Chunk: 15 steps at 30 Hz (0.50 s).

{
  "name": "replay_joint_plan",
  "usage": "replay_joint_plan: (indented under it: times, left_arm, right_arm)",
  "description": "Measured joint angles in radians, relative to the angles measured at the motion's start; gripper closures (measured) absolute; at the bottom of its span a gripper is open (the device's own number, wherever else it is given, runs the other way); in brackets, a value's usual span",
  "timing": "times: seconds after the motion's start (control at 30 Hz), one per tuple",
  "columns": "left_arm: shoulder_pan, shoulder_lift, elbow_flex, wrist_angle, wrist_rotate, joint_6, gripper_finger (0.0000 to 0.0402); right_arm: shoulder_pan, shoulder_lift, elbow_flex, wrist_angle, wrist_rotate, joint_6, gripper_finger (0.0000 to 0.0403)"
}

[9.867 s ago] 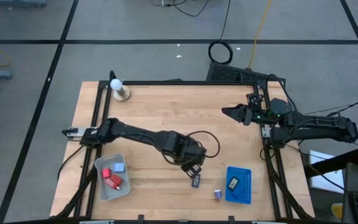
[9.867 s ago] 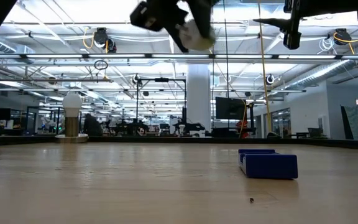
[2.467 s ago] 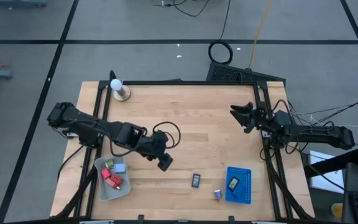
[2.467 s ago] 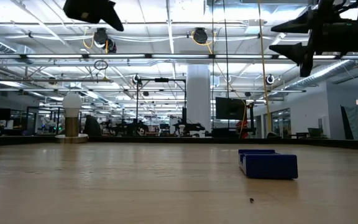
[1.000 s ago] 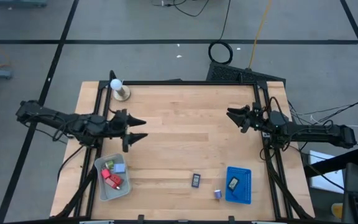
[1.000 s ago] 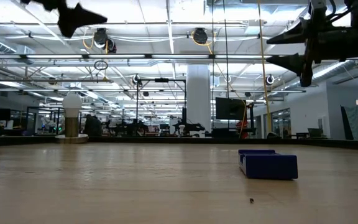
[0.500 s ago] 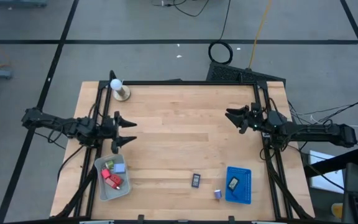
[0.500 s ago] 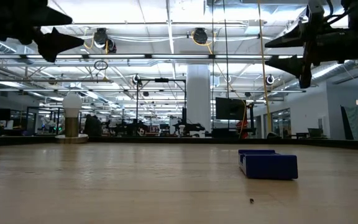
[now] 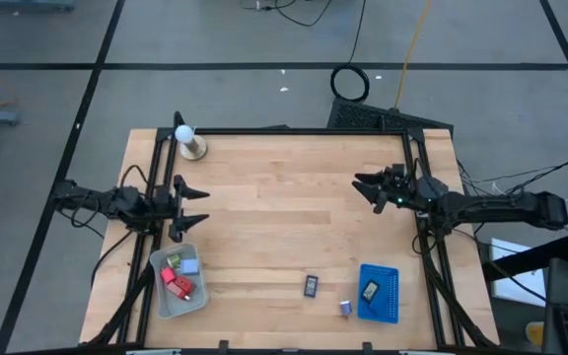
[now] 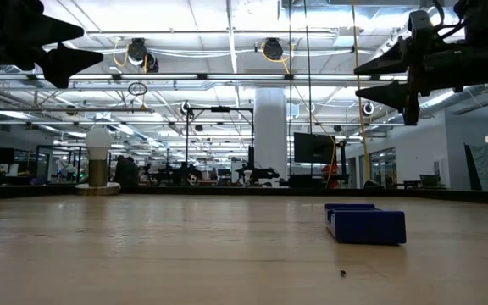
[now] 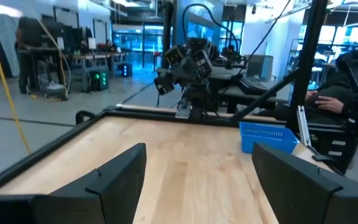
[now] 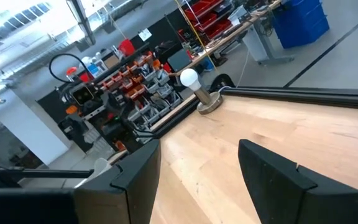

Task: Pick & Place Office items
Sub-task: Put the blue mini digital clock into the blue bin

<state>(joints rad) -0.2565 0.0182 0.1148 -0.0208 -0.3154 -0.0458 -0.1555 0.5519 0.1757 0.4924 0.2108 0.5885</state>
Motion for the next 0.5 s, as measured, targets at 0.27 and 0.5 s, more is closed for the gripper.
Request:
replay_joint_plan:
  times: [0.27,0.5]
  left_arm:
    - [0.0,-0.007,0.0,-0.001,-0.068,0.008,0.0108]
    - [0.0,-0.007,0.0,0.0,-0.086,0.018,0.0108]
  right_arm:
    - [0.0,0.027,0.0,0.033,-0.005,-0.015,0.0193]
    - [0.0,0.027,0.0,0.053,-0.009,-0.059,0.0193]
